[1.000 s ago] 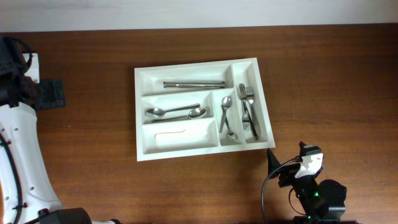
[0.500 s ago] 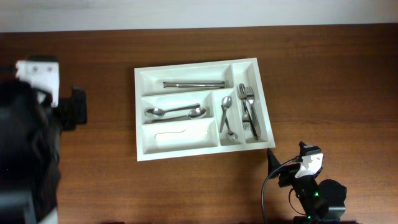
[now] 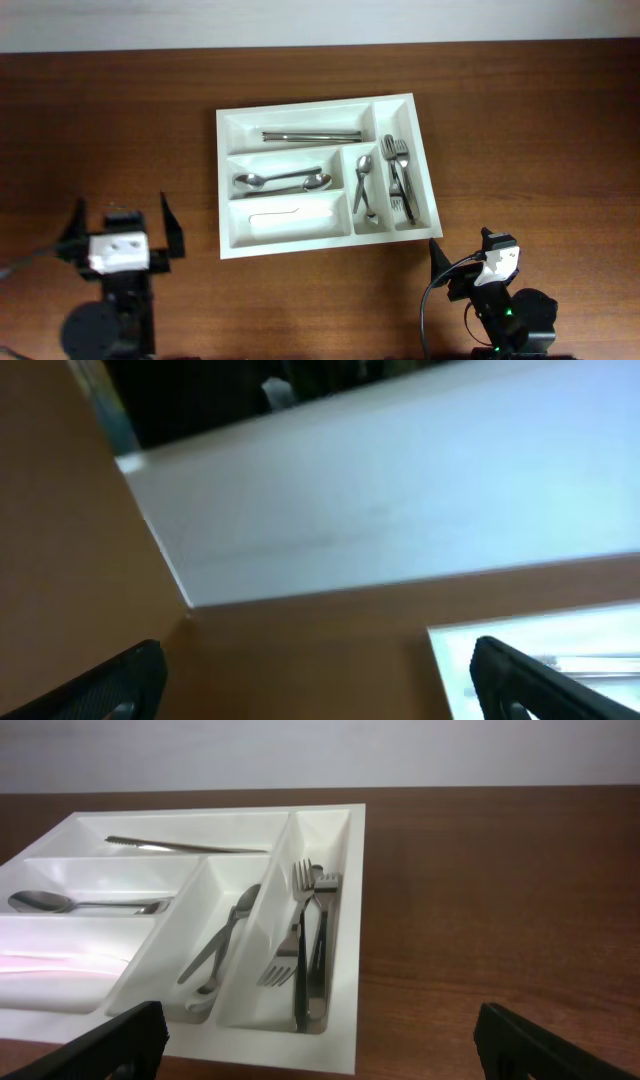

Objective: Pack container

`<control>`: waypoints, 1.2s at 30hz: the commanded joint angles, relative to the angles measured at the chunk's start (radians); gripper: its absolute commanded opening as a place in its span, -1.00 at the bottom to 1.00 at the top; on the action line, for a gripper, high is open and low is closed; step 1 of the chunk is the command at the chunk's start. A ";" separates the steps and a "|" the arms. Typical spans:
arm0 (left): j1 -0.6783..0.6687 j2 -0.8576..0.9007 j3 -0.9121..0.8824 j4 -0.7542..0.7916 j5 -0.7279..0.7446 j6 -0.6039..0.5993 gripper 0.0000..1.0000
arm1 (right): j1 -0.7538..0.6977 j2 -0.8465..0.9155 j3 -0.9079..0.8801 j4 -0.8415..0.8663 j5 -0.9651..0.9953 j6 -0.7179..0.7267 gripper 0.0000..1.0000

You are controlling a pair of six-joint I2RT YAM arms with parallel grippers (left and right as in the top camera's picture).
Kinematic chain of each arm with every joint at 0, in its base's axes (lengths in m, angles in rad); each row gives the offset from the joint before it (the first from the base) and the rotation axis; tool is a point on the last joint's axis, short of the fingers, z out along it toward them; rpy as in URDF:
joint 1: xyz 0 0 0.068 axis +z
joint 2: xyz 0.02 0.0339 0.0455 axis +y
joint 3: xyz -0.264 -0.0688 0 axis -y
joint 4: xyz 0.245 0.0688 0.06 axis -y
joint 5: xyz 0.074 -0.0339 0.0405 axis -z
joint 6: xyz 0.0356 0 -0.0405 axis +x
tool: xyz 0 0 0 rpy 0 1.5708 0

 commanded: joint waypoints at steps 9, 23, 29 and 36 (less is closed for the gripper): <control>-0.027 -0.226 -0.346 0.019 0.070 0.012 0.98 | 0.008 -0.011 -0.008 0.003 -0.013 -0.003 0.97; -0.027 -0.342 -0.609 0.239 0.071 0.011 0.98 | 0.008 -0.011 -0.008 0.003 -0.013 -0.003 0.97; -0.027 -0.349 -0.611 0.200 0.070 0.012 0.98 | 0.008 -0.011 -0.008 0.003 -0.013 -0.003 0.97; -0.027 -0.349 -0.611 0.196 0.070 0.012 0.98 | 0.008 -0.011 -0.008 0.003 -0.013 -0.003 0.97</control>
